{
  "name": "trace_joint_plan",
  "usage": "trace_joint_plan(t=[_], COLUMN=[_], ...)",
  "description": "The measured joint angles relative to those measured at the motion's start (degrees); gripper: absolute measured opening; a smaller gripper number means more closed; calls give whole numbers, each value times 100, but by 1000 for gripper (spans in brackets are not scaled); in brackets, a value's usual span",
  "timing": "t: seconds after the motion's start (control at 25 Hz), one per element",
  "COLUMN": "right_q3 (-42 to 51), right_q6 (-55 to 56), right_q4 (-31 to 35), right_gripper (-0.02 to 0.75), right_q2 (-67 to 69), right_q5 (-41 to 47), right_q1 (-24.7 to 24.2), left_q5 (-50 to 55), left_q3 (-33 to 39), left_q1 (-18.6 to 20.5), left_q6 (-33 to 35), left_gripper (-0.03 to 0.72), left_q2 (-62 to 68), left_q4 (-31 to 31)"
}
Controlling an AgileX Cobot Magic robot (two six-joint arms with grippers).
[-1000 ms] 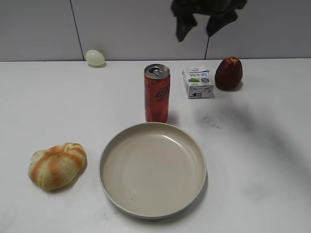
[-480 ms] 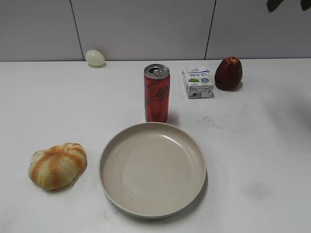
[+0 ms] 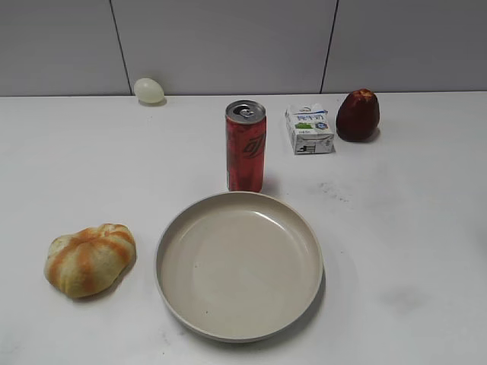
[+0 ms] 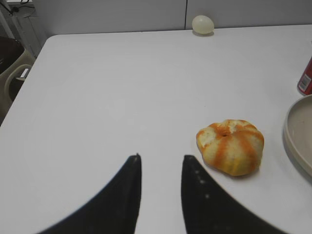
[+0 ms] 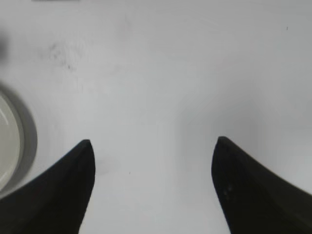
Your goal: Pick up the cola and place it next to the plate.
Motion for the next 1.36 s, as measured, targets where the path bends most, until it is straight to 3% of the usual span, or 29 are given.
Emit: trace_joint_plan(t=[0.32, 0.68, 0.88, 1.36], right_q3=[2583, 4422, 4993, 5074], right_q6=[-6, -11, -11, -11], right_q4=[42, 91, 96, 96], right_gripper=[594, 594, 594, 594], right_q2=[-2389, -5049, -6449, -8302], right_q5=[-81, -453, -519, -652], right_q1=[0, 0, 0, 0], left_q5=[0, 0, 0, 0], left_q3=[0, 0, 0, 0], left_q1=[0, 0, 0, 0], left_q6=[0, 0, 0, 0], left_gripper=[226, 227, 228, 228], left_q2=[0, 0, 0, 0], left_q4=[0, 0, 0, 0])
